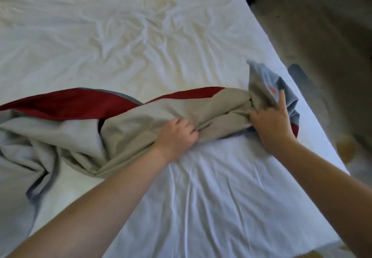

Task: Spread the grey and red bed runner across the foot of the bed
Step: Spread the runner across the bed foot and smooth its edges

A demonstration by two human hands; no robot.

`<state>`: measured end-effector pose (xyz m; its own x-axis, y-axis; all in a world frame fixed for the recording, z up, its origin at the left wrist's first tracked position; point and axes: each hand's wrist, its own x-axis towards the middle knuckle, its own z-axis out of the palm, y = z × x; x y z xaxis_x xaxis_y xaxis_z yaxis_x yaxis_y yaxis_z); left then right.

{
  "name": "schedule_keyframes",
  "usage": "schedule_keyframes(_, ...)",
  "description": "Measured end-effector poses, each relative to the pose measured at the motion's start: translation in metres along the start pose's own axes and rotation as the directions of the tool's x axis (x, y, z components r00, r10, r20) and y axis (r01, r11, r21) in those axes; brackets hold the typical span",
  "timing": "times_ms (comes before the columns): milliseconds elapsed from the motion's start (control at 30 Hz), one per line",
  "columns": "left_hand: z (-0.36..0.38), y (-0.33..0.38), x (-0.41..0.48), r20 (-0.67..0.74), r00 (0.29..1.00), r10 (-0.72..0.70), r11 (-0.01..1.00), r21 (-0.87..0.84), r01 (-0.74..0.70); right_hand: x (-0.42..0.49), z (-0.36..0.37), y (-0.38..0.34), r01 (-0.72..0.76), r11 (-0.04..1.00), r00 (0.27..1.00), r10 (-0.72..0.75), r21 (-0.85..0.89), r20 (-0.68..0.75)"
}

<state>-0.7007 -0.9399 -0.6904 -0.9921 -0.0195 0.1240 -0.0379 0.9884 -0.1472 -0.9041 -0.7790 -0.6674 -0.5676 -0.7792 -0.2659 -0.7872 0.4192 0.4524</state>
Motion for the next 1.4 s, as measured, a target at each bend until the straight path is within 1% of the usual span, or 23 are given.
schedule_keyframes(33, 0.001, 0.008, -0.003, 0.016, 0.999, 0.03, 0.998, -0.048, -0.03, -0.016, 0.005, -0.003, -0.107, 0.967, 0.994, 0.095, 0.231, 0.059)
schedule_keyframes(67, 0.002, 0.016, -0.007, 0.03, 0.998, 0.046, 0.996, -0.08, -0.044, -0.032, 0.008, -0.009, -0.24, 0.827, 0.969, 0.238, 0.508, 0.071)
schedule_keyframes(100, 0.001, 0.023, -0.011, 0.042, 0.997, 0.059, 0.994, -0.099, -0.055, -0.046, 0.013, -0.014, -0.353, 0.676, 0.93, 0.33, 0.647, 0.163)
schedule_keyframes(133, 0.0, 0.029, -0.016, 0.04, 0.996, 0.08, 0.991, -0.11, -0.075, -0.06, 0.013, -0.018, -0.395, 0.644, 0.91, 0.372, 0.656, 0.183)
schedule_keyframes(167, 0.0, 0.033, -0.02, 0.034, 0.995, 0.099, 0.987, -0.13, -0.094, -0.075, 0.019, -0.02, -0.298, 0.814, 0.955, 0.259, 0.499, 0.147)
schedule_keyframes(200, -0.002, 0.035, -0.026, 0.025, 0.993, 0.114, 0.981, -0.162, -0.108, -0.089, 0.026, -0.017, -0.224, 0.91, 0.966, 0.161, 0.349, 0.2)
schedule_keyframes(233, -0.004, 0.037, -0.032, 0.033, 0.991, 0.132, 0.973, -0.197, -0.123, -0.099, 0.029, -0.017, -0.271, 0.929, 0.946, 0.208, 0.252, 0.249)
schedule_keyframes(267, -0.007, 0.037, -0.037, 0.045, 0.987, 0.152, 0.964, -0.229, -0.138, -0.109, 0.022, -0.017, -0.321, 0.919, 0.921, 0.246, 0.229, 0.304)
schedule_keyframes(333, -0.01, 0.036, -0.045, 0.132, 0.972, 0.194, 0.948, -0.279, -0.151, -0.127, 0.021, -0.019, -0.378, 0.86, 0.892, 0.24, 0.343, 0.383)
schedule_keyframes(400, -0.013, 0.032, -0.045, 0.183, 0.964, 0.191, 0.944, -0.304, -0.13, -0.142, 0.012, -0.03, -0.354, 0.849, 0.832, 0.094, 0.392, 0.548)
schedule_keyframes(433, -0.016, 0.029, -0.042, 0.159, 0.973, 0.165, 0.946, -0.305, -0.11, -0.149, 0.006, -0.036, -0.311, 0.858, 0.825, 0.031, 0.408, 0.564)
schedule_keyframes(500, -0.018, 0.022, -0.027, 0.033, 0.998, 0.05, 0.949, -0.314, -0.037, -0.151, -0.009, -0.048, -0.204, 0.884, 0.884, -0.018, 0.421, 0.467)
schedule_keyframes(567, -0.016, 0.01, -0.006, -0.058, 0.991, -0.121, 0.934, -0.344, 0.094, -0.136, -0.034, -0.05, -0.09, 0.894, 0.973, -0.016, 0.439, 0.23)
schedule_keyframes(633, -0.011, -0.004, 0.014, 0.036, 0.958, -0.284, 0.902, -0.329, 0.279, -0.102, -0.052, -0.048, 0.036, 0.893, 0.999, -0.018, 0.448, -0.046)
schedule_keyframes(700, 0.0, -0.016, 0.027, 0.197, 0.895, -0.4, 0.863, -0.249, 0.44, -0.058, -0.059, -0.038, 0.09, 0.888, 0.985, -0.012, 0.45, -0.172)
schedule_keyframes(767, 0.009, -0.025, 0.033, 0.356, 0.814, -0.459, 0.797, -0.241, 0.554, -0.018, -0.051, -0.028, 0.068, 0.89, 0.994, -0.022, 0.451, -0.106)
schedule_keyframes(833, 0.017, -0.029, 0.034, 0.454, 0.771, -0.447, 0.74, -0.297, 0.604, 0.009, -0.034, -0.023, 0.023, 0.888, 0.999, -0.043, 0.46, 0.033)
schedule_keyframes(900, 0.022, -0.027, 0.029, 0.474, 0.776, -0.416, 0.721, -0.349, 0.599, 0.022, -0.017, -0.023, 0.005, 0.872, 0.993, -0.063, 0.49, 0.102)
schedule_keyframes(1033, 0.021, -0.024, 0.023, 0.463, 0.812, -0.354, 0.777, -0.337, 0.531, 0.034, 0.003, -0.029, -0.011, 0.856, 0.995, -0.042, 0.517, 0.091)
schedule_keyframes(1133, 0.016, -0.032, 0.029, 0.428, 0.837, -0.341, 0.824, -0.292, 0.486, 0.048, 0.002, -0.028, -0.128, 0.886, 0.978, 0.037, 0.446, 0.207)
schedule_keyframes(1200, 0.008, -0.039, 0.034, 0.374, 0.842, -0.389, 0.812, -0.292, 0.505, 0.058, -0.005, -0.021, -0.143, 0.916, 0.959, 0.035, 0.375, 0.282)
schedule_keyframes(1300, -0.008, -0.052, 0.045, 0.267, 0.83, -0.489, 0.763, -0.329, 0.556, 0.067, -0.017, -0.006, -0.213, 0.901, 0.966, 0.135, 0.378, 0.222)
schedule_keyframes(1400, -0.03, -0.064, 0.062, 0.118, 0.823, -0.555, 0.754, -0.347, 0.558, 0.073, -0.035, 0.015, -0.225, 0.873, 0.97, 0.243, 0.433, 0.014)
